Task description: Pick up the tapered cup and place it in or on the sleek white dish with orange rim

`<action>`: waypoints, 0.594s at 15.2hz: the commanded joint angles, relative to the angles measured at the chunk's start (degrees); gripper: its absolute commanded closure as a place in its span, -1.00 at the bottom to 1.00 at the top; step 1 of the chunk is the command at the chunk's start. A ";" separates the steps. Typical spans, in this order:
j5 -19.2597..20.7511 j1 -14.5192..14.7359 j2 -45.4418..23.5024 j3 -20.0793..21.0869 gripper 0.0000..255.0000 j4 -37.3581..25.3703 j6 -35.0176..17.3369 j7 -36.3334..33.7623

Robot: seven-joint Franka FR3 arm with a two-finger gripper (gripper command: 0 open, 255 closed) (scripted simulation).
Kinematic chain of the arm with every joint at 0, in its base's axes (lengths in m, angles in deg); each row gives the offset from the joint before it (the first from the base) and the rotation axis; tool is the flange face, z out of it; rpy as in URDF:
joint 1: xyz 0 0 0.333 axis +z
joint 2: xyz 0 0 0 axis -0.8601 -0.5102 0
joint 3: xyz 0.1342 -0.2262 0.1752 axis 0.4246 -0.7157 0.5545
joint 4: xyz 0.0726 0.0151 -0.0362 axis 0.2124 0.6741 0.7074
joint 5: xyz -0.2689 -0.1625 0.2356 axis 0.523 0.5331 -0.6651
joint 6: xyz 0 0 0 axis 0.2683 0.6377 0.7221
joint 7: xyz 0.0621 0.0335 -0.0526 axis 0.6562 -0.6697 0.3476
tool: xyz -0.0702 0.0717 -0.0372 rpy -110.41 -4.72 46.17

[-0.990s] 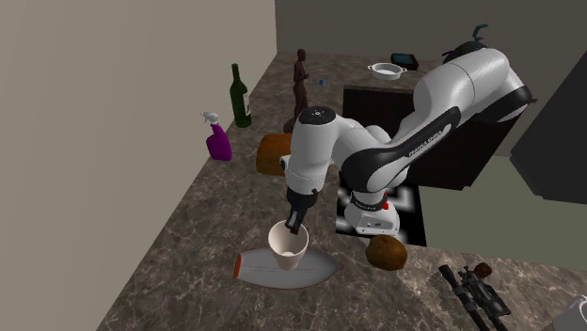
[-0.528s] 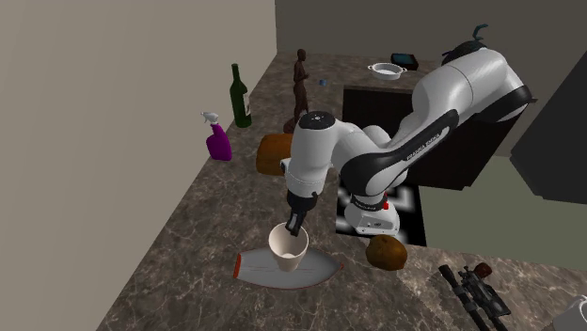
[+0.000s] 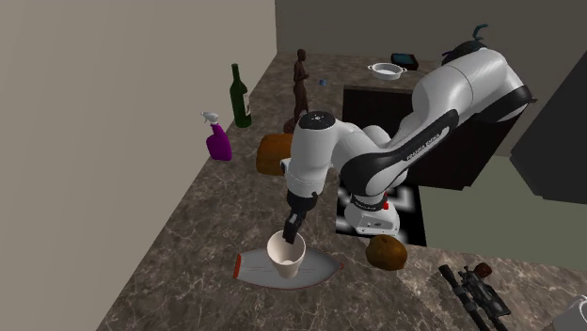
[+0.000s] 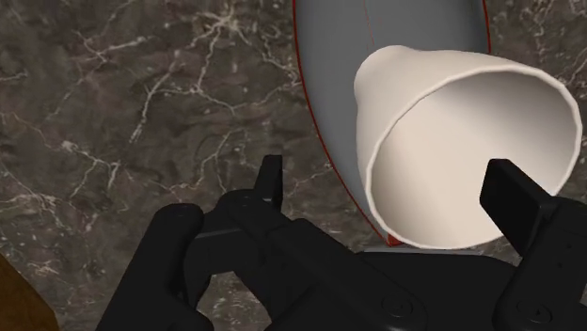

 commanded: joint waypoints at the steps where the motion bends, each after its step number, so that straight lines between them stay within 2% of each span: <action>1: 0.72 0.01 1.15 -1.05 -1.00 -1.16 2.34 -0.13; 4: 2.71 -0.11 3.58 -3.77 -1.00 -4.78 8.49 -0.51; 9: 2.71 -0.10 3.57 -3.78 -1.00 -4.78 8.48 -0.52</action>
